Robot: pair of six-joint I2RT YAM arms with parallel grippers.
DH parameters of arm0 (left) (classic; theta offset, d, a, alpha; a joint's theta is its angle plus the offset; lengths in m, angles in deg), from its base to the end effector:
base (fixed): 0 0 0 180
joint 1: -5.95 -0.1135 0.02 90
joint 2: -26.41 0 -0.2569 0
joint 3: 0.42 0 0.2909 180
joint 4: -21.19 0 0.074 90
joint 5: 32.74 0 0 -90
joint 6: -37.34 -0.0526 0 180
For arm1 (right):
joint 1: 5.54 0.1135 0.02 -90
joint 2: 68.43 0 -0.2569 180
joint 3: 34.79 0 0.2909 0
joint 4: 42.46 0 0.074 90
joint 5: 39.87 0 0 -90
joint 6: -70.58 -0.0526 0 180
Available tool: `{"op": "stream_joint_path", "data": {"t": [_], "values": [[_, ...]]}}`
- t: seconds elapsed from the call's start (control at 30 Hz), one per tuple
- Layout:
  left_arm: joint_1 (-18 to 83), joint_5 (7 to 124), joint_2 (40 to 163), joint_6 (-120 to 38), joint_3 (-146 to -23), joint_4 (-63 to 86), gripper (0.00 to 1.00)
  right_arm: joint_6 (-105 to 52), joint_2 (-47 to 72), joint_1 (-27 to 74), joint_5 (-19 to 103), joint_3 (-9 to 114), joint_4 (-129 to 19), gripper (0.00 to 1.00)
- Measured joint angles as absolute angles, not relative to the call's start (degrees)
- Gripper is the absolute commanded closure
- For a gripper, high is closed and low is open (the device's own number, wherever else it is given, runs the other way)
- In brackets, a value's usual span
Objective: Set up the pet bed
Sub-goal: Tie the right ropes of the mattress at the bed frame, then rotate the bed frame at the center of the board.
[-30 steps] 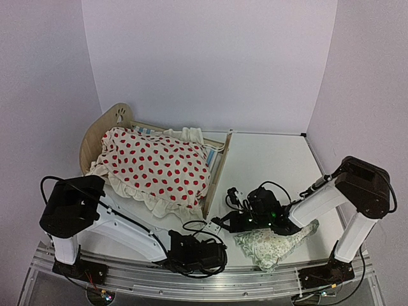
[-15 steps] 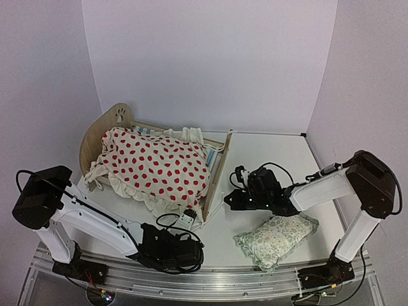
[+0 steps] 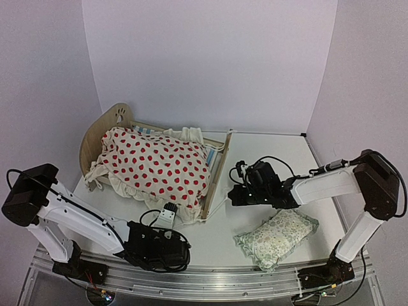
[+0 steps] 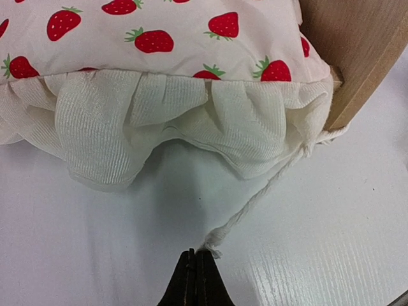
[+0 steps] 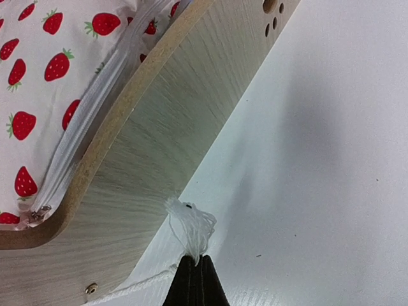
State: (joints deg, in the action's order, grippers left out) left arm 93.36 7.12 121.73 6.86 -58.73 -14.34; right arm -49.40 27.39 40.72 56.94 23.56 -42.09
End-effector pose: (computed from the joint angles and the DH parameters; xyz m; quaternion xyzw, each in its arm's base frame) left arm 0.0543 -0.3063 0.0914 0.1533 0.8844 -0.0126 0.4406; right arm 0.2656 0.2685 0.1160 -0.1004 0.8885 0.2326 0.3826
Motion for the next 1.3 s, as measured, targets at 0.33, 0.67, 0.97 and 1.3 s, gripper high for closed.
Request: {"op": "stream_joint_path", "data": {"t": [0.33, 0.67, 0.97, 1.3], "values": [[93.36, 9.26, 120.96, -1.37, -57.62, -10.22, 0.29, -47.13, 23.64, 39.31, 60.23, 27.36, -49.89, 0.39], [93.26, 16.47, 114.0, -16.57, -65.09, -7.36, 0.23, -44.35, 24.66, 33.08, 58.27, 47.57, -58.76, 0.23], [82.77, 27.22, 115.12, -32.09, -69.97, 2.32, 0.22, -45.1, 48.65, 24.93, 54.34, 73.67, -63.93, 0.24], [76.44, 36.16, 125.48, -41.29, -76.55, 8.97, 0.33, -44.84, 62.39, 23.34, 53.16, 87.9, -70.46, 0.84]]}}
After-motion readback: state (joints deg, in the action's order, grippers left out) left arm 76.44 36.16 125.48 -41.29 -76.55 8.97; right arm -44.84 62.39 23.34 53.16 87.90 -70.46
